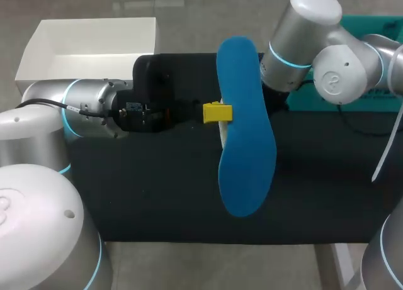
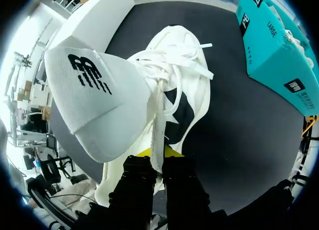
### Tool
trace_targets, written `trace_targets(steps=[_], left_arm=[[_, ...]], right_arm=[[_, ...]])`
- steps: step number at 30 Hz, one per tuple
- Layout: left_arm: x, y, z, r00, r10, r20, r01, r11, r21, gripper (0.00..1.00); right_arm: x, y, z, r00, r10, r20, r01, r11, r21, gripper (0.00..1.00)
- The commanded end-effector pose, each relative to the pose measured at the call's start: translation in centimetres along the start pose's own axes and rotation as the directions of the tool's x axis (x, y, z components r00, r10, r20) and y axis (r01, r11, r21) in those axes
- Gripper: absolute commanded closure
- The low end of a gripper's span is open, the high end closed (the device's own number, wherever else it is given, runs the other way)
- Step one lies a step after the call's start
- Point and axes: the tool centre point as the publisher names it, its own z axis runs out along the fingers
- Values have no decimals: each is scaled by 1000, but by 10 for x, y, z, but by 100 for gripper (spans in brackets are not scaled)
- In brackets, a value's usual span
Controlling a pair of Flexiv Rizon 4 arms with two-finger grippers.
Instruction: Take the shoe out of the shoebox, open the shoe tongue, remove and reinsert the insole, then place the shoe into the shoebox
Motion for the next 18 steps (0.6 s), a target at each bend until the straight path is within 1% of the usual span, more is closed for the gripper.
trace_targets(steps=[1,7,13,18], left_arm=[[-1,1,1,1000,0,-2,0,1000,1,100],[-1,1,1,1000,0,-2,0,1000,1,100],[-1,1,1,1000,0,-2,0,1000,1,100],[-1,1,1,1000,0,-2,0,1000,1,100]], right_arm=[[-1,6,3,999,-29,-13,29,1000,4,100],[0,7,6,999,-36,-33,36,999,-15,100],[0,5,11,998,4,-67,-7,999,-34,100],[-1,3,16,998,22,-64,-25,999,-37,100]])
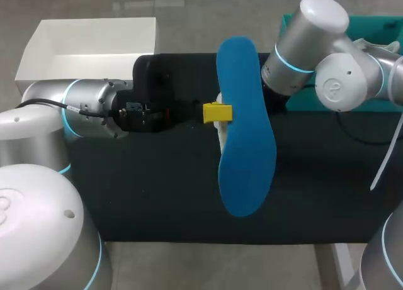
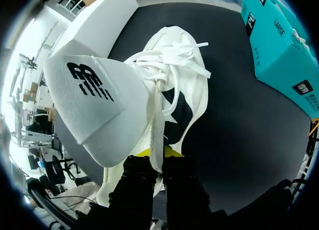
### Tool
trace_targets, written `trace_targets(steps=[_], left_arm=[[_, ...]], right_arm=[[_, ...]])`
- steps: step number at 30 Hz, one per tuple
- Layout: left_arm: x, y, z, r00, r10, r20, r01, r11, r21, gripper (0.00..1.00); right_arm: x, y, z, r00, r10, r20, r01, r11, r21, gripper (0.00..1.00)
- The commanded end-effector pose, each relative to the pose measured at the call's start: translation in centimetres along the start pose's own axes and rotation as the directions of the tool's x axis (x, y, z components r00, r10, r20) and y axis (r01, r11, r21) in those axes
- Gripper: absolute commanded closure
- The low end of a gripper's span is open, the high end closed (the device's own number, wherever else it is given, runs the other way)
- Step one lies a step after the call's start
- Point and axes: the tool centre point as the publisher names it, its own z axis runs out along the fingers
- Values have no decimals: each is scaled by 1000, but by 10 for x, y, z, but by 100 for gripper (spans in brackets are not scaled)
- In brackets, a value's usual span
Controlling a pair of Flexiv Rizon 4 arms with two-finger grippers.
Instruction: Take the shoe out of the shoebox, open the shoe tongue, remove and reinsert the insole, then place the shoe into the shoebox
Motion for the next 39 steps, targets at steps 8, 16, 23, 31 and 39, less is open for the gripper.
trace_targets(steps=[8,16,23,31,39], left_arm=[[-1,1,1,1000,0,-2,0,1000,1,100],[-1,1,1,1000,0,-2,0,1000,1,100],[-1,1,1,1000,0,-2,0,1000,1,100],[-1,1,1,1000,0,-2,0,1000,1,100],[-1,1,1,1000,0,-2,0,1000,1,100]], right_arm=[[-10,-2,15,1000,16,4,-16,1000,4,93],[-2,-9,2,999,33,19,-33,999,15,0],[9,-13,-14,1000,-23,11,23,1000,15,0],[9,-13,-14,1000,-23,11,23,1000,15,0],[9,-13,-14,1000,-23,11,23,1000,15,0]])
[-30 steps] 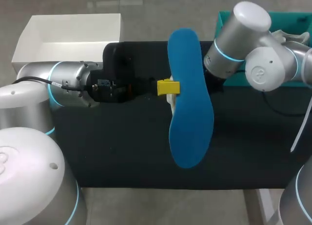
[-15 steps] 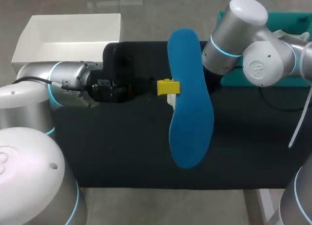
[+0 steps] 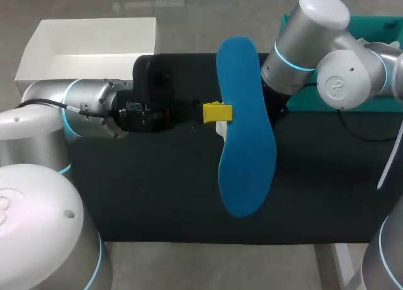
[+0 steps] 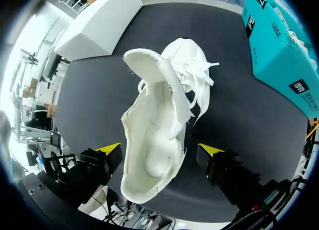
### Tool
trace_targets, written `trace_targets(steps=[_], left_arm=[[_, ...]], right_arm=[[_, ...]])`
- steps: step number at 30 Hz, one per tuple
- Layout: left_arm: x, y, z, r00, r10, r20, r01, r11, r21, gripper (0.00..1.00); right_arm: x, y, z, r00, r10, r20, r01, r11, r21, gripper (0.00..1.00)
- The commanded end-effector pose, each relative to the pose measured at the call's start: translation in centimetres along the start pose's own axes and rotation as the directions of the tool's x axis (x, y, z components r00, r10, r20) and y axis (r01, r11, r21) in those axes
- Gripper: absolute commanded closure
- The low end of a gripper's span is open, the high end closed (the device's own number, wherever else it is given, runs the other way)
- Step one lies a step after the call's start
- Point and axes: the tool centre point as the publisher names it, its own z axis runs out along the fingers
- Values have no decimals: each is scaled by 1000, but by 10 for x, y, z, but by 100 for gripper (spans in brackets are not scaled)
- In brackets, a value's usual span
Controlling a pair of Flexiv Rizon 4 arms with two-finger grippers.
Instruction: Take the shoe out of the shoebox, open the shoe tongue, remove and reinsert the insole, then place the shoe into the shoebox
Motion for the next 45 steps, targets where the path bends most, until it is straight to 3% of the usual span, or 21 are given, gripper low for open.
trace_targets(steps=[1,3,6,10,15,21,23,28,34,45], left_arm=[[-1,1,1,1000,0,-2,0,1000,1,100],[-1,1,1,1000,0,-2,0,1000,1,100],[-1,1,1,1000,0,-2,0,1000,1,100],[-1,1,1,1000,0,-2,0,1000,1,100],[-1,1,1,1000,0,-2,0,1000,1,100],[-1,1,1,1000,0,-2,0,1000,1,100],[-1,1,1,1000,0,-2,0,1000,1,100],[-1,1,1,1000,0,-2,0,1000,1,100],[-1,1,1,1000,0,-2,0,1000,1,100],[-1,1,1,1000,0,-2,0,1000,1,100]], right_arm=[[0,-1,0,1000,0,0,0,1000,-3,0],[0,-1,0,1000,0,0,0,1000,-3,0],[-5,-5,-28,970,90,-226,-99,995,-29,0],[-12,-14,-67,904,134,-406,-167,985,-48,0],[-14,-25,-102,835,174,-522,-218,976,-24,0],[-15,-31,-138,732,154,-664,-191,982,18,0],[-17,-31,-150,674,142,-725,-182,983,23,0],[-23,-30,-173,636,129,-761,-175,984,21,0],[-30,-25,-201,526,122,-842,-224,975,1,0],[-30,-25,-201,526,122,-842,-224,975,1,0]])
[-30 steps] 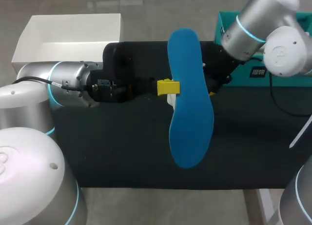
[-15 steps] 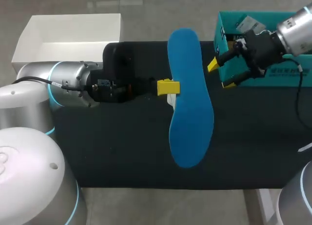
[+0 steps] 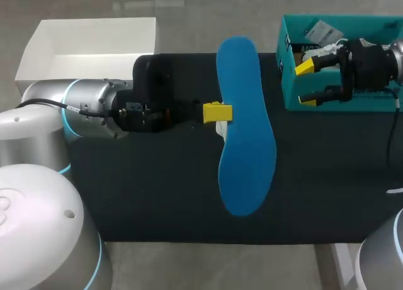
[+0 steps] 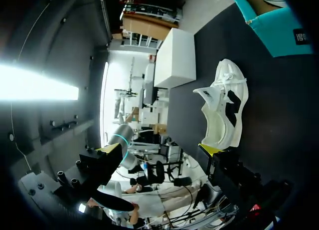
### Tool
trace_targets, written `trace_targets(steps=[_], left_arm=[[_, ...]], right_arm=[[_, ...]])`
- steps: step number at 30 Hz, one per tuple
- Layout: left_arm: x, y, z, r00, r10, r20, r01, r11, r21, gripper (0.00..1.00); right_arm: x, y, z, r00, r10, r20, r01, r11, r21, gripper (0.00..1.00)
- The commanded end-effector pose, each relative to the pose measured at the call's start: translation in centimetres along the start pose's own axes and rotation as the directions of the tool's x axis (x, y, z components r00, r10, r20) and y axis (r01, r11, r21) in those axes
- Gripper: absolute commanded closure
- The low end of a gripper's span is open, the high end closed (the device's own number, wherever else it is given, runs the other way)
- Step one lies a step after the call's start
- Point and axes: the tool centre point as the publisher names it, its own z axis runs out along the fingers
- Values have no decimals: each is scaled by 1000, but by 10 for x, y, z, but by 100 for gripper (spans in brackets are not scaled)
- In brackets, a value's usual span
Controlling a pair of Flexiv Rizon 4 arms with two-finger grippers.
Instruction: Take the shoe out of the shoebox, open the shoe tongue, remove and reinsert the insole, then place the shoe into the shoebox
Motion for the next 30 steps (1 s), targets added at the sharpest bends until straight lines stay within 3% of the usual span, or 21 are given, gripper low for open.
trace_targets(steps=[1,10,17,30], left_arm=[[-1,1,1,1000,0,-1,0,1000,1,100],[-1,1,1,1000,0,-1,0,1000,1,100],[-1,1,1,1000,0,-1,0,1000,1,100],[-1,1,1,1000,0,-1,0,1000,1,100]], right_arm=[[-1,-2,2,1000,1,-1,-1,1000,-6,0],[45,8,-45,997,-50,-62,46,998,-53,0],[83,9,-51,997,-23,-72,17,996,-84,0],[95,8,-47,991,-44,-125,28,991,-128,0]])
